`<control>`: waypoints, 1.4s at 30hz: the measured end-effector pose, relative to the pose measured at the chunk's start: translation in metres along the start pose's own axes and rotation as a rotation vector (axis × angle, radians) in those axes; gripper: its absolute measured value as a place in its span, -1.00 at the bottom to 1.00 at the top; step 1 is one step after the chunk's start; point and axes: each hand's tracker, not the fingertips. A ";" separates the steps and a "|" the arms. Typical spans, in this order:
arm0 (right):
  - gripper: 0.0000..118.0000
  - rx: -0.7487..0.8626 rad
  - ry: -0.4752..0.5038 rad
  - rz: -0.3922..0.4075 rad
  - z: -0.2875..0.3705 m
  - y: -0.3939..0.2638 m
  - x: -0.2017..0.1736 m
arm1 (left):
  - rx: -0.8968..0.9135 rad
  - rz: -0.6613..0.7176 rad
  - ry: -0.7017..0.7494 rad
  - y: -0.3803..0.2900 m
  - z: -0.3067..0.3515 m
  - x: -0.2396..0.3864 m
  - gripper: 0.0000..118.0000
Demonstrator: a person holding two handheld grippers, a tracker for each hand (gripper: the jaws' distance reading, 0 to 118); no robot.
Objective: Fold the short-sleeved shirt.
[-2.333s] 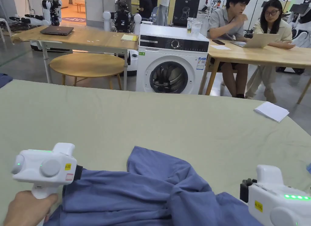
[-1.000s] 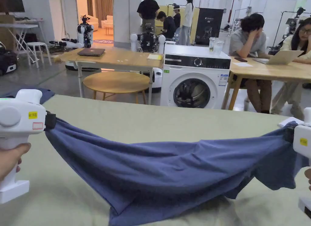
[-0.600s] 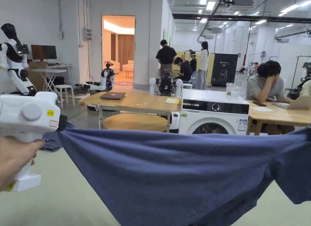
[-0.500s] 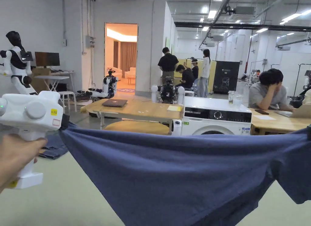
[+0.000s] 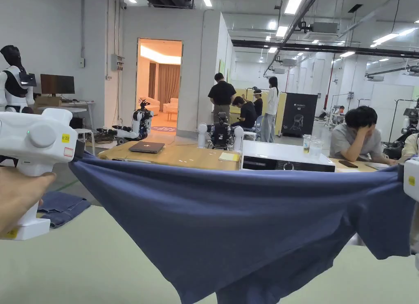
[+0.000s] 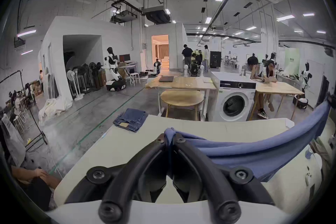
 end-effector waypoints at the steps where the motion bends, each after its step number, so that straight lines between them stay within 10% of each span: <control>1: -0.99 -0.012 0.008 -0.001 0.001 -0.010 0.001 | -0.008 0.000 -0.002 -0.008 -0.003 0.001 -1.00; 23: -0.99 -0.353 0.033 0.145 0.185 -0.261 0.035 | -0.182 0.053 -0.103 -0.308 0.116 -0.020 -1.00; 36: -0.97 -0.443 0.033 0.080 0.219 -0.344 0.045 | -0.356 0.041 -0.066 -0.395 0.124 -0.025 -0.86; 42: -0.08 -0.369 0.018 0.036 0.236 -0.338 0.029 | -0.302 0.005 -0.008 -0.392 0.140 -0.011 -0.43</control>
